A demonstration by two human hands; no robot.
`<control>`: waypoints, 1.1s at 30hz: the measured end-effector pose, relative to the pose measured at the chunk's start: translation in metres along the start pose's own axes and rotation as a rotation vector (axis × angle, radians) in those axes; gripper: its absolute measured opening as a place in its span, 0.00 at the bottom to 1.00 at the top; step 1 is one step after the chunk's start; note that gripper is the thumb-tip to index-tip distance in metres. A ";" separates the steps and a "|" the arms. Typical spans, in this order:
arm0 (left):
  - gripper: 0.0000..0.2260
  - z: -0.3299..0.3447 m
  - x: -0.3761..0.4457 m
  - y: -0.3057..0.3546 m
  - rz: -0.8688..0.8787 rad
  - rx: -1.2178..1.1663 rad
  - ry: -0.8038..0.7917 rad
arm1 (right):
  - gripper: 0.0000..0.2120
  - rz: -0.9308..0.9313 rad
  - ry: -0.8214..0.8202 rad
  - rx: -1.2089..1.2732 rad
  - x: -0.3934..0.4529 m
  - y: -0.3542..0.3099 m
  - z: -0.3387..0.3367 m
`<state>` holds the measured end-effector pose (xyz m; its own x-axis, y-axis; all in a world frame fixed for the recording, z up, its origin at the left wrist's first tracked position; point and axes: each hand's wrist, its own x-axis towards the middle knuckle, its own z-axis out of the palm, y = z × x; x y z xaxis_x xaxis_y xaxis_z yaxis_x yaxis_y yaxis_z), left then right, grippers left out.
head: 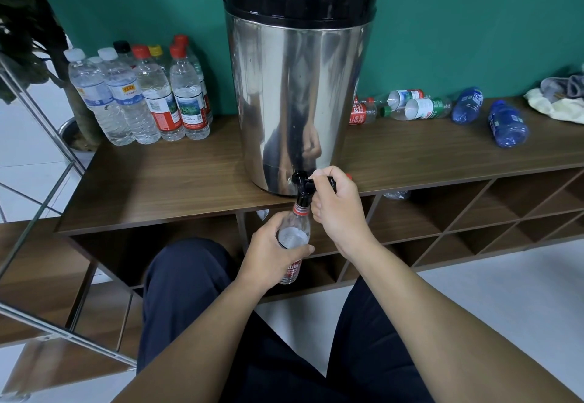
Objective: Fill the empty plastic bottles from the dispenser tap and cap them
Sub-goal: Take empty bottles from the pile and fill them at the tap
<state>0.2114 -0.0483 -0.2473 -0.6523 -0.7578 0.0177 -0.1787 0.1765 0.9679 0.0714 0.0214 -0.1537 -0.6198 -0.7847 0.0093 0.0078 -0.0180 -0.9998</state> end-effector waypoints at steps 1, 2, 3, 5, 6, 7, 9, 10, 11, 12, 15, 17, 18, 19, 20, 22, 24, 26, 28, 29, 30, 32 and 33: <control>0.28 0.000 0.000 0.000 0.002 -0.001 0.001 | 0.10 0.000 -0.001 0.003 0.000 0.000 0.000; 0.28 0.000 0.000 0.000 0.001 -0.002 0.001 | 0.10 0.001 -0.001 0.002 0.000 0.000 0.000; 0.28 0.000 0.000 0.000 0.000 -0.002 0.000 | 0.09 0.000 -0.001 -0.001 0.000 0.000 0.000; 0.28 0.000 0.000 0.000 -0.006 -0.002 -0.003 | 0.09 -0.001 -0.001 -0.005 0.000 0.000 0.000; 0.27 -0.001 0.000 0.000 -0.007 -0.004 -0.003 | 0.09 -0.002 -0.001 -0.005 0.000 0.000 0.000; 0.27 0.000 0.000 0.000 -0.006 -0.004 -0.002 | 0.09 -0.003 -0.001 -0.007 0.000 0.000 0.000; 0.27 0.000 0.000 0.000 -0.004 -0.005 -0.002 | 0.10 -0.003 -0.001 -0.015 0.000 0.000 0.000; 0.27 0.000 0.000 0.000 -0.005 -0.005 -0.001 | 0.09 -0.002 -0.001 -0.018 0.000 0.000 0.000; 0.27 0.000 0.000 0.000 -0.007 -0.004 -0.001 | 0.09 -0.001 -0.001 -0.019 0.000 0.000 0.000; 0.27 0.000 -0.001 0.001 -0.010 -0.004 -0.001 | 0.09 0.001 -0.001 -0.019 0.000 0.000 0.000; 0.27 0.000 0.000 0.001 -0.009 -0.002 0.003 | 0.10 0.001 0.000 -0.026 0.000 0.000 -0.001; 0.27 0.001 0.000 0.001 -0.006 0.000 0.009 | 0.10 0.001 -0.001 -0.023 0.000 0.000 -0.001; 0.27 0.001 0.000 0.001 -0.006 -0.002 0.011 | 0.10 0.001 -0.002 -0.018 0.000 0.000 -0.001; 0.27 0.001 0.000 0.000 -0.006 -0.003 0.010 | 0.10 0.000 -0.002 -0.014 0.000 0.000 0.000; 0.27 0.000 0.000 0.000 -0.006 0.001 0.007 | 0.10 -0.001 -0.001 -0.011 0.000 -0.001 0.000; 0.27 0.000 0.000 0.001 -0.007 0.009 0.005 | 0.10 -0.001 -0.001 -0.004 0.000 -0.001 0.000; 0.28 0.000 0.000 0.000 -0.006 0.009 0.004 | 0.11 0.000 0.001 0.000 0.000 -0.001 0.001; 0.28 0.000 0.000 0.000 -0.005 0.012 0.002 | 0.11 -0.001 0.002 -0.002 0.000 0.000 0.001; 0.28 0.000 0.000 0.000 -0.008 0.012 0.001 | 0.11 0.000 0.004 0.002 0.000 0.000 0.001; 0.28 0.000 0.000 0.001 -0.011 0.012 0.001 | 0.11 0.001 0.004 0.004 0.000 0.000 0.001; 0.29 0.000 0.000 0.001 -0.012 0.012 0.001 | 0.10 0.001 0.003 0.004 0.000 -0.001 0.001; 0.29 0.000 0.000 0.001 -0.008 0.012 0.003 | 0.10 0.002 0.002 0.002 0.000 -0.001 0.000; 0.28 0.000 0.000 0.001 -0.006 0.011 0.003 | 0.10 0.002 0.001 -0.001 0.000 -0.001 0.000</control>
<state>0.2110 -0.0480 -0.2462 -0.6487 -0.7609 0.0133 -0.1907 0.1794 0.9651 0.0719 0.0216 -0.1528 -0.6208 -0.7839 0.0071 0.0082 -0.0155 -0.9998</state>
